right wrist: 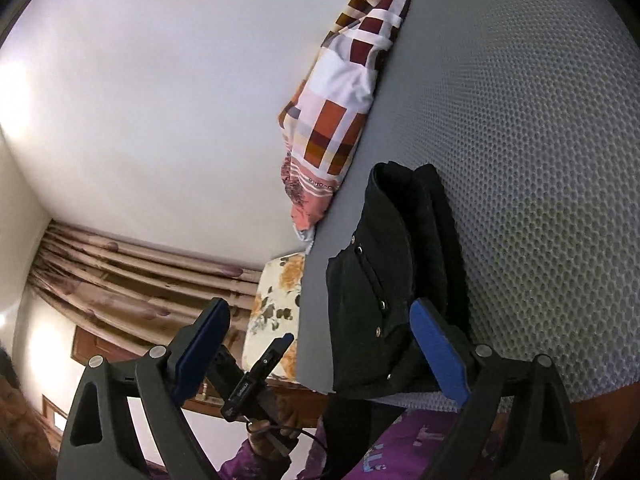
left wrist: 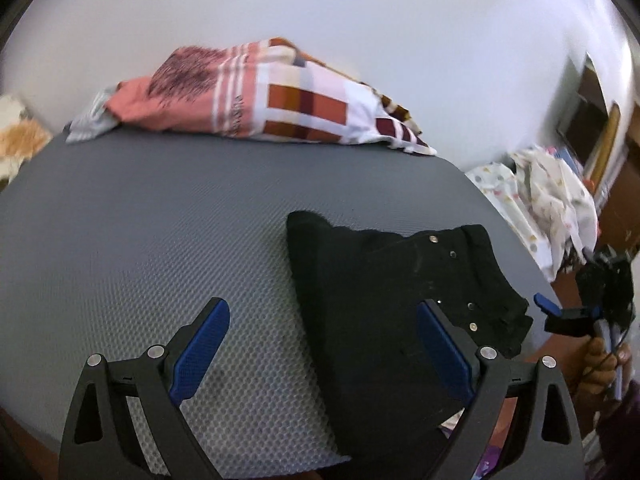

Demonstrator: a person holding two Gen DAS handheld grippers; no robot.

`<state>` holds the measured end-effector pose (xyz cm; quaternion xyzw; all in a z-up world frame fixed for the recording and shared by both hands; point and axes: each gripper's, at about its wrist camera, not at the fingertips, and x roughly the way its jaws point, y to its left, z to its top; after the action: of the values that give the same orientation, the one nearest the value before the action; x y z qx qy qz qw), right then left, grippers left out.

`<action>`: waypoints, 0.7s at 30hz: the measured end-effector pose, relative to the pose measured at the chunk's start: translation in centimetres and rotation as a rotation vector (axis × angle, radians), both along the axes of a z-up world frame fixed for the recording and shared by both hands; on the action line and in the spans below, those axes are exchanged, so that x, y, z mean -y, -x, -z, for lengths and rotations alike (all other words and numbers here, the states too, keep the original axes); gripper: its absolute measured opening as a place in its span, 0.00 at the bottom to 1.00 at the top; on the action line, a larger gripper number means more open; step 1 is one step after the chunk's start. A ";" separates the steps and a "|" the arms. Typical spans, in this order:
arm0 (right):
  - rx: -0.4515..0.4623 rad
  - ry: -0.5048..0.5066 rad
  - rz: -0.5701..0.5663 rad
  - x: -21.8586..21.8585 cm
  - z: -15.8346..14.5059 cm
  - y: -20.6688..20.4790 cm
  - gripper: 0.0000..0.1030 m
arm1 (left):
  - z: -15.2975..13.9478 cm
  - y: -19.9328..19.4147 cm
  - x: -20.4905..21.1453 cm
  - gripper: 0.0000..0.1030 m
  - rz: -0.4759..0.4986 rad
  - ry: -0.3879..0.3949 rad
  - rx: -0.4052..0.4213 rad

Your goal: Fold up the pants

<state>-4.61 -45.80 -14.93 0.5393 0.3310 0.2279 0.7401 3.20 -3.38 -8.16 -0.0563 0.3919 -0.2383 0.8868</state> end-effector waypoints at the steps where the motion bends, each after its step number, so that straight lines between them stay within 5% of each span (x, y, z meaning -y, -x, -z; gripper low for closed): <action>1: -0.018 0.030 0.002 -0.1 0.0 -0.2 0.88 | 0.3 -0.1 -0.2 0.91 -0.004 0.014 -0.014; 4: -0.062 0.076 -0.027 -1.2 0.6 -1.0 0.86 | 0.8 -0.1 -0.6 0.91 -0.007 0.055 -0.046; 6: -0.079 0.130 -0.059 -2.3 0.7 -1.4 0.73 | 1.0 0.1 -0.7 0.91 -0.006 0.067 -0.047; 8: -0.096 0.239 -0.068 -3.0 0.2 -1.8 0.39 | 1.1 0.4 -0.7 0.91 -0.003 0.065 -0.044; 10: -0.105 0.285 -0.082 -3.3 -0.3 -2.2 0.19 | 1.1 0.6 -0.6 0.91 0.006 0.063 -0.046; 16: -0.182 0.312 -0.120 -2.8 0.1 -3.4 0.20 | 0.9 0.7 -0.7 0.91 0.001 0.080 -0.044; 21: -0.183 0.175 -0.149 -3.2 0.8 -3.1 0.40 | 1.1 0.4 -1.1 0.91 -0.010 0.098 -0.069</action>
<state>-1.53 -42.61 -15.70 0.4651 0.4547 0.2021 0.7321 2.80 -2.30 -9.23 -0.1098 0.4097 -0.2506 0.8702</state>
